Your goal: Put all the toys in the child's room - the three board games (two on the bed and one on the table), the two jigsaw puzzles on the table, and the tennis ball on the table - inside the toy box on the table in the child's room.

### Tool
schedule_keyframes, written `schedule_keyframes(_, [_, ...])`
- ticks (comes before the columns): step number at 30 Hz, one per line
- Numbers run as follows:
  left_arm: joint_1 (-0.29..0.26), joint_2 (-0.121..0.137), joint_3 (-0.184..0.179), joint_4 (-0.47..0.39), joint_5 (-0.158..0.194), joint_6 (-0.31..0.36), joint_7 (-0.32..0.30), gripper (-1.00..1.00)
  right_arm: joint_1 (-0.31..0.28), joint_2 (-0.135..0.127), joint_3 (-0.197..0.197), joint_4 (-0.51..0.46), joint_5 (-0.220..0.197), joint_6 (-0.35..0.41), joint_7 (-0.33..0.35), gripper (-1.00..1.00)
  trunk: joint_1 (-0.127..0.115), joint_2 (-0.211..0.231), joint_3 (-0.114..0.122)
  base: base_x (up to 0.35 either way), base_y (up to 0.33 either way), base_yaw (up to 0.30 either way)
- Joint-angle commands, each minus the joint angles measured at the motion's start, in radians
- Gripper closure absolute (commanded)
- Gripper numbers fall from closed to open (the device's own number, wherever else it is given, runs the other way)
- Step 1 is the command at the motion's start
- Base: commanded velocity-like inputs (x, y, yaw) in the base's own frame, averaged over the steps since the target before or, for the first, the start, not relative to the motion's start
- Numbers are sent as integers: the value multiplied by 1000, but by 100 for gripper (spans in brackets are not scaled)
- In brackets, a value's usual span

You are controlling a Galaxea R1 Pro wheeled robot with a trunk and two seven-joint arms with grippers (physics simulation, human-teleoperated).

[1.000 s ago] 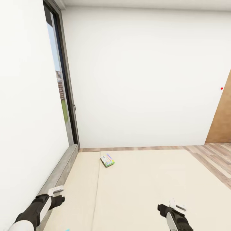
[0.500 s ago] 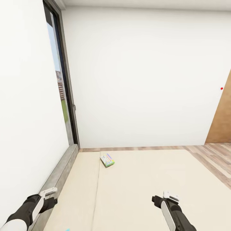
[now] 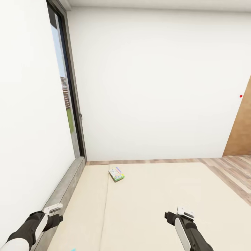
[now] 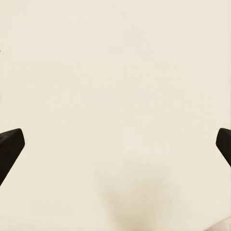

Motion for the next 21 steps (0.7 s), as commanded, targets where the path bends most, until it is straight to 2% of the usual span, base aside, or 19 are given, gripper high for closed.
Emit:
schedule_keyframes(1, [0, -1, 4, -1, 0, 5, 0, -100, 0, 1, -1, -2, -11, 2, -7, -100, 0, -1, 0, 0, 0, 0])
schedule_keyframes(21, [0, -2, 4, -1, 2, 5, 2, -100, -1, 1, -3, -2, -13, -4, -13, -100, 0, -1, -8, 0, 0, 0])
